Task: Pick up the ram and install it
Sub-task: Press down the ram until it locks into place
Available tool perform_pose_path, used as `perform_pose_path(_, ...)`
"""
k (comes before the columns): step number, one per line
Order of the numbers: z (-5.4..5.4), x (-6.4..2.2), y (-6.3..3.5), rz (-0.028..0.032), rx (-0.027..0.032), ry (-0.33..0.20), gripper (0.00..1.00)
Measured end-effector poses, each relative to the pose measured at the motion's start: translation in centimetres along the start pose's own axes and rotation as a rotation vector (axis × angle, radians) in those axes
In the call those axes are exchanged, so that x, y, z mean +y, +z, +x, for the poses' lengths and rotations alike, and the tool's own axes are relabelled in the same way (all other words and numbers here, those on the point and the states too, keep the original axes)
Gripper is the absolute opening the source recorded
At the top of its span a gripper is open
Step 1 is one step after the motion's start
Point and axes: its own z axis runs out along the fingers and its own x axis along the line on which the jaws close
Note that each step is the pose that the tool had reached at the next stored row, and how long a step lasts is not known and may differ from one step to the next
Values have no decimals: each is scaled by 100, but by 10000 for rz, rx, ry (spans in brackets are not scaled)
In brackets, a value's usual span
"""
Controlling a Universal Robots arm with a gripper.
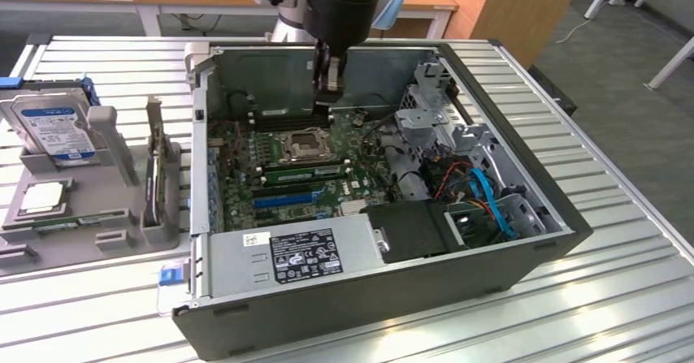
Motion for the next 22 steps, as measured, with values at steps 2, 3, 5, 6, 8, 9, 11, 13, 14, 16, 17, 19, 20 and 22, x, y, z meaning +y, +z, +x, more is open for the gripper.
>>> perform_pose_path(2,0,0,1,8,-19,359,10)
perform_pose_path(3,0,0,1,13,-29,539,10)
perform_pose_path(5,0,0,1,21,-47,914,10)
perform_pose_path(6,0,0,2,25,-57,1095,10)
perform_pose_path(8,0,0,2,34,-76,1454,10)
perform_pose_path(9,0,0,3,38,-84,1633,10)
perform_pose_path(11,0,0,2,46,-102,1990,10)
perform_pose_path(13,0,0,3,54,-121,2348,10)
perform_pose_path(14,0,0,3,59,-130,2520,10)
perform_pose_path(16,0,0,3,66,-147,2862,10)
perform_pose_path(17,0,0,4,70,-156,3032,10)
perform_pose_path(19,0,0,4,79,-175,3387,10)
perform_pose_path(20,0,0,4,83,-183,3557,10)
perform_pose_path(22,0,0,4,91,-201,3897,10)
